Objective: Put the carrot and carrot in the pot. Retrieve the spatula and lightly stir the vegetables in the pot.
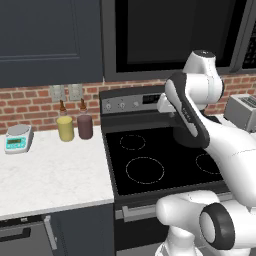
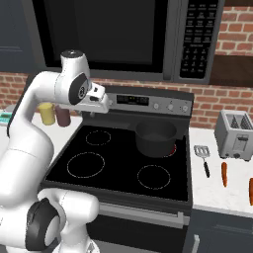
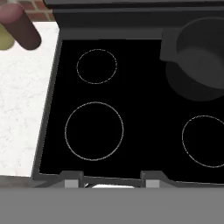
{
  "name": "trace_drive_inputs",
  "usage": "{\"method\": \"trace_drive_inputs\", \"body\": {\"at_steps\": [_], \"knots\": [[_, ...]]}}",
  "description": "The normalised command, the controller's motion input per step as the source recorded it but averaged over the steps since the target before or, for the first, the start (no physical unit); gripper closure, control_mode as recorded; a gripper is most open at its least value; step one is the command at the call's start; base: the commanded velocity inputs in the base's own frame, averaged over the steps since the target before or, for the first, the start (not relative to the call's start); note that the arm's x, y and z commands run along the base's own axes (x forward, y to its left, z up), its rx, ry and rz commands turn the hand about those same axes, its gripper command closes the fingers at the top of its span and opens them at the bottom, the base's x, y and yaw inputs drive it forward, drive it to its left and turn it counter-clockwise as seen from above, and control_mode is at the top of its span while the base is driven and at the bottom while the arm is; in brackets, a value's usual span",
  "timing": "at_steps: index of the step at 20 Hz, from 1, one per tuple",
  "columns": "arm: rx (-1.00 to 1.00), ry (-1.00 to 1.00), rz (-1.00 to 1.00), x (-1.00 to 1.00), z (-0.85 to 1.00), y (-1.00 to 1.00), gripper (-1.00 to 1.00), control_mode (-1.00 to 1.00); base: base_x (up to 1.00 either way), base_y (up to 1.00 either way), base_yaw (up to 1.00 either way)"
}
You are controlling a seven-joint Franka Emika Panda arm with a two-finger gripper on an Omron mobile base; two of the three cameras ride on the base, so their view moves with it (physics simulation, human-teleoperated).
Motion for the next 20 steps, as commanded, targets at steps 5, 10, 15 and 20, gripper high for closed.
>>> {"method": "trace_drive_inputs", "body": {"at_steps": [5, 10, 15, 20], "knots": [[0.0, 0.01, 0.0, -0.18, -0.06, -0.01, -1.0, -1.0, 0.0, 0.0, 0.0], [0.0, 0.05, 0.0, -0.49, -0.22, -0.07, -1.0, -1.0, 0.0, 0.0, 0.0], [0.0, 0.0, -0.02, -0.68, -0.2, -0.32, -1.0, -1.0, 0.0, 0.0, 0.0], [0.0, 0.0, -0.03, -0.59, -0.14, -0.52, -1.0, -1.0, 0.0, 0.0, 0.0]]}}
